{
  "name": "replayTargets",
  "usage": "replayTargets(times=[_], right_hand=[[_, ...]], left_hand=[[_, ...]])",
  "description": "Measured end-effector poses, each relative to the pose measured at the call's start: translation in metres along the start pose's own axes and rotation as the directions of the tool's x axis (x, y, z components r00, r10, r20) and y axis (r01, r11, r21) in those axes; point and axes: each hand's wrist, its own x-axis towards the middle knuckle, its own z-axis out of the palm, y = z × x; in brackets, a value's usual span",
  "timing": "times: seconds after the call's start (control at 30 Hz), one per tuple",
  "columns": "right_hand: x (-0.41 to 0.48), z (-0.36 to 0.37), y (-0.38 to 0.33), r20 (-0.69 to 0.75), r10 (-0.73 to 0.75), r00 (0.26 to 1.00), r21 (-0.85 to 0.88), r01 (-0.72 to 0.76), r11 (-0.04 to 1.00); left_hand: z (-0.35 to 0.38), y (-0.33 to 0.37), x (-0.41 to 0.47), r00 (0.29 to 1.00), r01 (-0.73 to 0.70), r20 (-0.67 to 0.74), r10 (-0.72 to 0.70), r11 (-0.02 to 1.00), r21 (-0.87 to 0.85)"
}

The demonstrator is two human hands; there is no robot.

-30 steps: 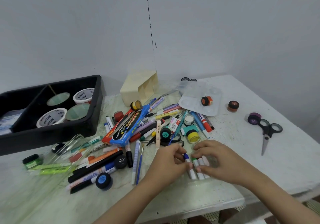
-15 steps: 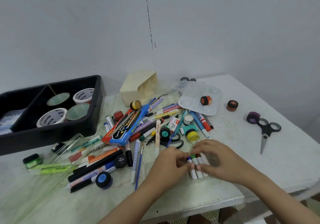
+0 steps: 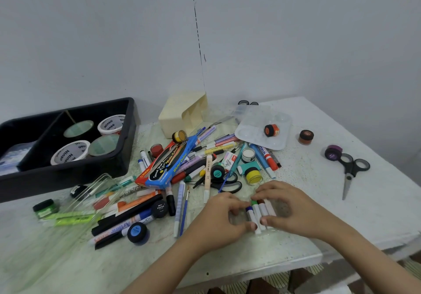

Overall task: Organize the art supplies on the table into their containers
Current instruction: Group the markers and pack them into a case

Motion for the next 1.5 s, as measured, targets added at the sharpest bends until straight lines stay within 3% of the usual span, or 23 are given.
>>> replayTargets(times=[0.13, 1.13, 1.33, 1.5], right_hand=[[0.000, 0.000, 0.000, -0.007, 0.007, 1.000, 0.007, -0.007, 1.000], [0.000, 0.002, 0.003, 0.015, 0.005, 1.000, -0.054, -0.005, 0.999], [0.000, 0.005, -0.004, -0.016, 0.008, 1.000, -0.121, -0.009, 0.993], [0.001, 0.003, -0.005, 0.004, 0.025, 1.000, -0.117, -0.024, 0.993]], left_hand=[[-0.002, 0.000, -0.001, 0.998, 0.010, 0.056, -0.012, 0.999, 0.036], [0.004, 0.013, 0.008, 0.986, 0.159, -0.052, -0.157, 0.987, 0.031], [0.008, 0.010, 0.002, 0.993, 0.104, -0.062, -0.097, 0.986, 0.131], [0.007, 0.005, -0.007, 0.997, -0.037, -0.058, 0.056, 0.956, 0.292]])
